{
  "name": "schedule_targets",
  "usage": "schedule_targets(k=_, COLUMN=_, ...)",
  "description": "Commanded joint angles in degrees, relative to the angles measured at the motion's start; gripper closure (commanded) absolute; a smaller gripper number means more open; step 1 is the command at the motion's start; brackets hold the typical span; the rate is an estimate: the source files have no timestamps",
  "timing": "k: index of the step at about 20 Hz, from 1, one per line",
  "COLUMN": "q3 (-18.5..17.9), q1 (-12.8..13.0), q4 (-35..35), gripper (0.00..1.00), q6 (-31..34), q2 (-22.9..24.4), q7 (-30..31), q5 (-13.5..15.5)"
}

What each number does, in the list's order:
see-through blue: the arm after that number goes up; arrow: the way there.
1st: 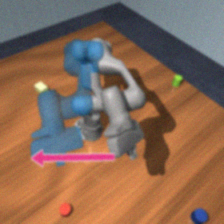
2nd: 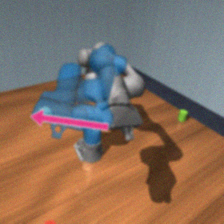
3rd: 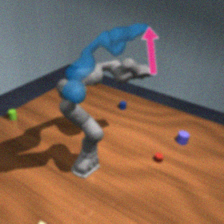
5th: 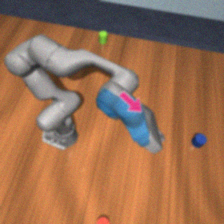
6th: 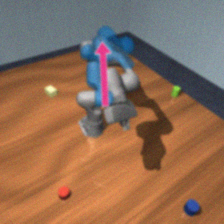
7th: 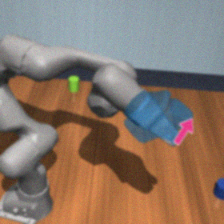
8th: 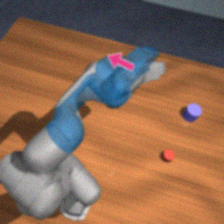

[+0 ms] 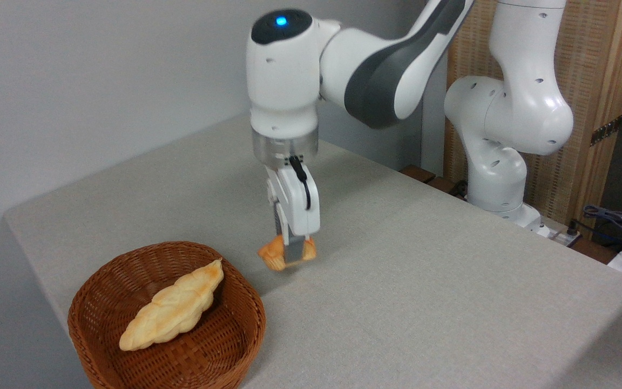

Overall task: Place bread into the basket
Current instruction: 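Lift the bun and carry it over the woven basket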

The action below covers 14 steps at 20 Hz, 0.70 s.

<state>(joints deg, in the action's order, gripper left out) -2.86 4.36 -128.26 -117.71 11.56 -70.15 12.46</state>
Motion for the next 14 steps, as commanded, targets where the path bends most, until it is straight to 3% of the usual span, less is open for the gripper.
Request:
schedule_targets(k=1, q3=-0.66, q1=-0.06, q4=8.01, gripper=0.70, q6=3.72, q2=-2.41, q7=3.00, q5=3.79)
schedule_targets(k=5, q3=-0.66, q1=-0.58, q4=19.78, gripper=0.69, q6=3.19, q2=-11.45, q7=3.71, q5=7.58)
schedule_targets(k=8, q3=-0.66, q1=-1.63, q4=23.67, gripper=0.67, q6=-1.18, q2=-15.68, q7=3.45, q5=8.72)
schedule_targets(k=9, q3=-0.66, q1=-1.73, q4=23.67, gripper=0.62, q6=-4.51, q2=-16.22, q7=3.01, q5=8.46)
schedule_targets(k=11, q3=-0.75, q1=-1.73, q4=23.32, gripper=0.41, q6=-7.70, q2=-16.57, q7=1.26, q5=7.24)
schedule_targets(k=12, q3=-0.75, q1=-1.73, q4=23.32, gripper=0.36, q6=-7.71, q2=-16.57, q7=0.29, q5=5.58)
schedule_targets(k=14, q3=-0.75, q1=-2.08, q4=23.23, gripper=0.18, q6=-7.71, q2=-16.66, q7=0.02, q5=1.19)
